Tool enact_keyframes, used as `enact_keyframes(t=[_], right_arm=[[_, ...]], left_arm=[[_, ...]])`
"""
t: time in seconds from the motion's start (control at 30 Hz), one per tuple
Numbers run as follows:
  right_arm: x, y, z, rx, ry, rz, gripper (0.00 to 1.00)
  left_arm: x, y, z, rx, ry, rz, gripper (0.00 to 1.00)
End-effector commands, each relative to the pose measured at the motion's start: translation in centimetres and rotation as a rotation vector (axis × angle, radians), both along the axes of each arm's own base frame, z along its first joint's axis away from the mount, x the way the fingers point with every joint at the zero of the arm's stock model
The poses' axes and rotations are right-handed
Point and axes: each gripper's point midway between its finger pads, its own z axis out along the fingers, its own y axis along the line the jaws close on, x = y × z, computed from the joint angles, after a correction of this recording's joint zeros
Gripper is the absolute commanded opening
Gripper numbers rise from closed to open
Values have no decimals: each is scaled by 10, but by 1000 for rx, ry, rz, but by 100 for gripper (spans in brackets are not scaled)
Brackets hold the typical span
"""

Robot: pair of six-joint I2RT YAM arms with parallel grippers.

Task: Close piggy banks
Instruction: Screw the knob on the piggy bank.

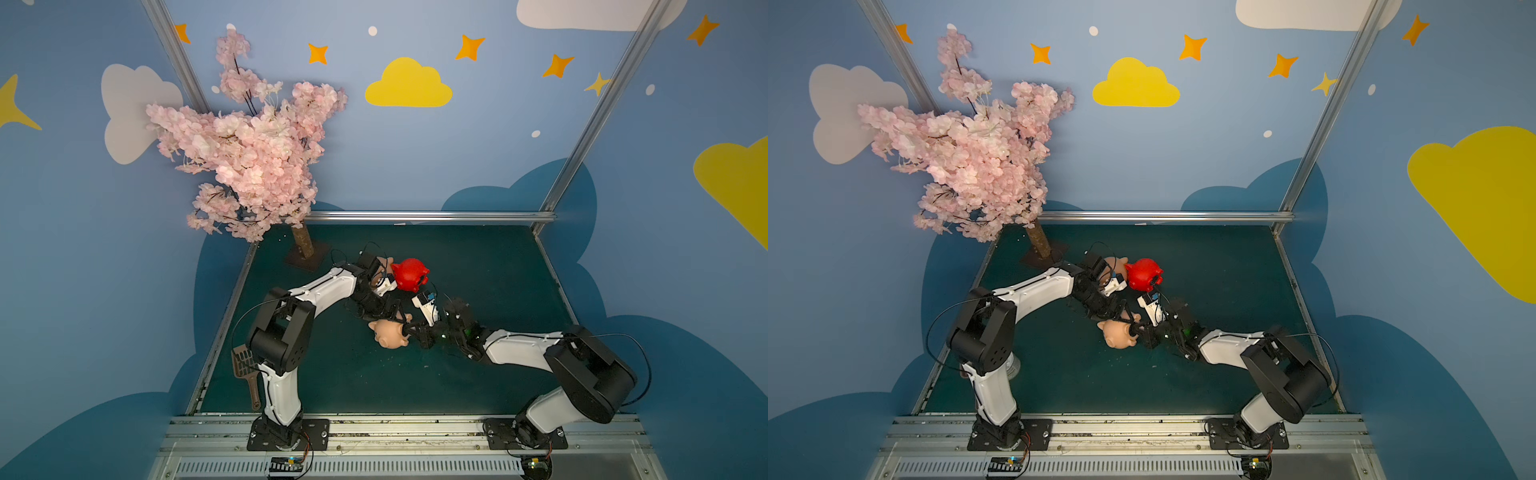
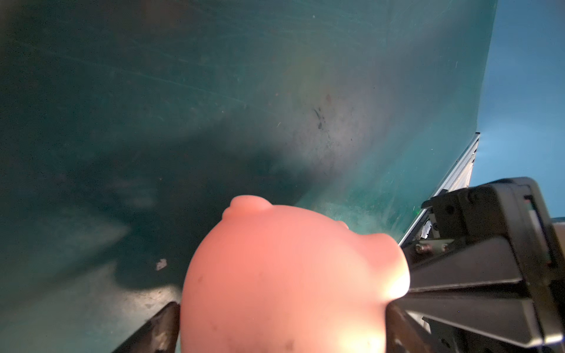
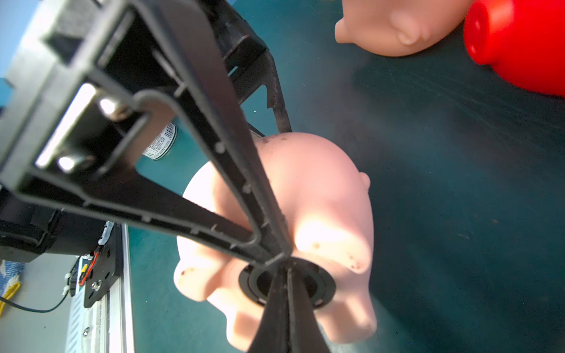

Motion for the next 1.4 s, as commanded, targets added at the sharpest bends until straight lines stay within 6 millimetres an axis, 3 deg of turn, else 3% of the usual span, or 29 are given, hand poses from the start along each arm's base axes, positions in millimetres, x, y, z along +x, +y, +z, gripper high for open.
enact_keyframes(t=[0.0,1.37], right_arm=[[3,1,-6,-17,62,-16,0],[5,-8,-24,-5,520,-244,0]], left_arm=[[-6,-4,4,-35,16,-8,98],[-6,-5,5,-42,-10,-15,98]])
